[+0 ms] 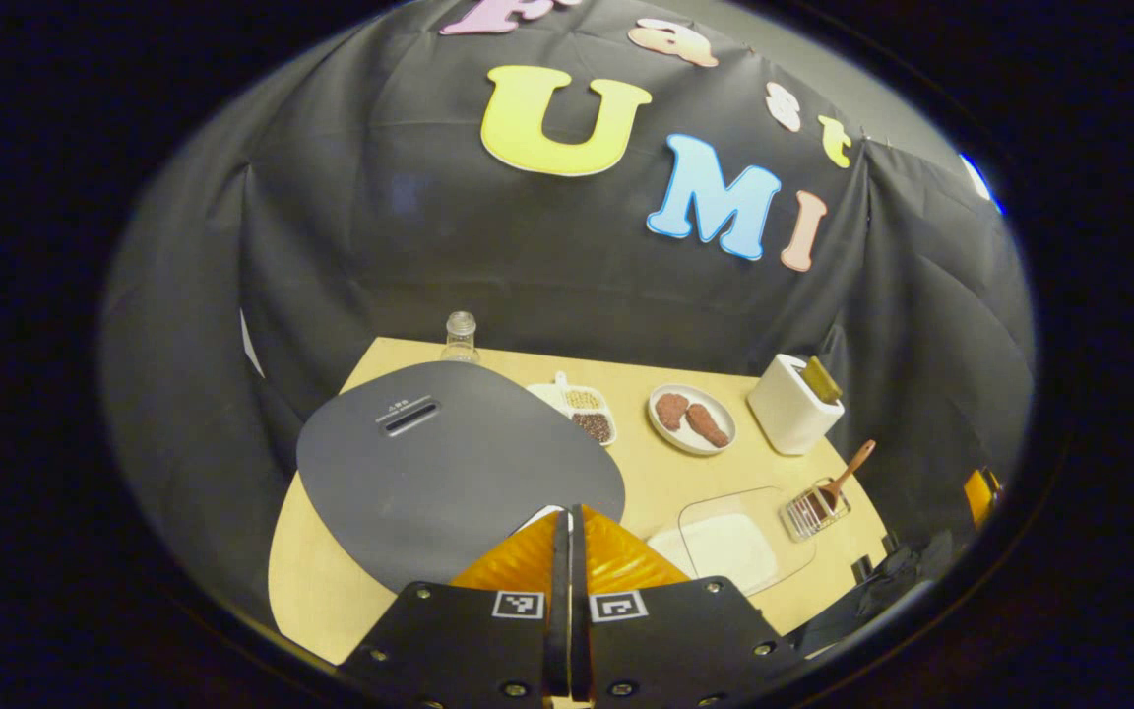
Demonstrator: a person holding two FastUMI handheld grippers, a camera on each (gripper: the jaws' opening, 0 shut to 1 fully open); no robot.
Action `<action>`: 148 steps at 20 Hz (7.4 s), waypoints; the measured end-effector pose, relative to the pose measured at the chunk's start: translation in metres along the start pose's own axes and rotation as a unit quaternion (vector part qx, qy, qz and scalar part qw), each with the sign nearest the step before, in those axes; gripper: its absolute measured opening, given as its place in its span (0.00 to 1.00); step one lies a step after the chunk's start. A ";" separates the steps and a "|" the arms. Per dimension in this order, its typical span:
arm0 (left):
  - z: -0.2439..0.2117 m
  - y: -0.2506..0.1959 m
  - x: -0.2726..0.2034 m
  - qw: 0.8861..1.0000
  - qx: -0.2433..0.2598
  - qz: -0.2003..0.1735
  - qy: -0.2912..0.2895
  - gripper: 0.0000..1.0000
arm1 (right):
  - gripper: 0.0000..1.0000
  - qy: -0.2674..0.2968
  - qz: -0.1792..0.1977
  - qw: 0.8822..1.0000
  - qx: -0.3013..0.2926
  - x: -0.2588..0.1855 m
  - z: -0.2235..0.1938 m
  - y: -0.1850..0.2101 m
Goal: Close the left gripper, press the button to open the rice cooker; take a wooden spoon from the chopstick holder with the right hand, scoop a spoonful of rice and pour it into the rice cooker, then put the wooden spoon back into the chopstick holder.
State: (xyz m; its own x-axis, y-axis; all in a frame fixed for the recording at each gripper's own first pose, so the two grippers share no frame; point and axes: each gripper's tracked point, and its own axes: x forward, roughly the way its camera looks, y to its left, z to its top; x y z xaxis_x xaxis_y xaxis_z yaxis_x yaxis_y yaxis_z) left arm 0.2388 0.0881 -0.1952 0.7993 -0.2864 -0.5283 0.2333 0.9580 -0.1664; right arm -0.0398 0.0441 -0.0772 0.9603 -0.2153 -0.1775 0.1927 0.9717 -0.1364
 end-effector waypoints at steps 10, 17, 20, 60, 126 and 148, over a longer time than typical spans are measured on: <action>-0.025 0.010 0.025 0.999 -0.009 -0.007 0.041 0.02 | 0.97 0.010 -0.017 1.000 -0.015 -0.005 -0.005 0.007; -0.031 0.012 0.027 0.999 -0.013 -0.004 0.041 0.03 | 0.97 0.024 -0.014 1.000 -0.003 -0.002 -0.014 0.010; -0.031 0.009 0.028 0.999 0.009 -0.004 0.051 0.03 | 0.98 0.031 -0.009 0.999 0.009 -0.005 -0.020 0.011; -0.002 -0.095 -0.210 0.920 -0.003 0.312 -0.238 0.96 | 0.93 0.105 0.150 0.979 0.086 0.244 -0.026 -0.033; -0.062 0.057 -0.141 0.984 -0.063 0.100 -0.135 0.97 | 0.23 0.175 0.114 0.926 0.314 0.095 -0.006 0.102; -0.094 0.116 -0.187 0.977 -0.096 0.153 -0.116 0.97 | 0.23 0.266 0.197 0.937 0.113 0.159 -0.122 0.258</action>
State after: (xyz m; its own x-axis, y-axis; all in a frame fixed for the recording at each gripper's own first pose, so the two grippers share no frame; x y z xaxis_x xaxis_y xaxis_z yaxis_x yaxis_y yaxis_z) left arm 0.0643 0.2522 -0.1939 0.9244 0.0446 -0.3788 -0.1270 0.9725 -0.1952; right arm 0.1378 0.2492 -0.2597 0.7412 0.2056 -0.6390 -0.0602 0.9685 0.2418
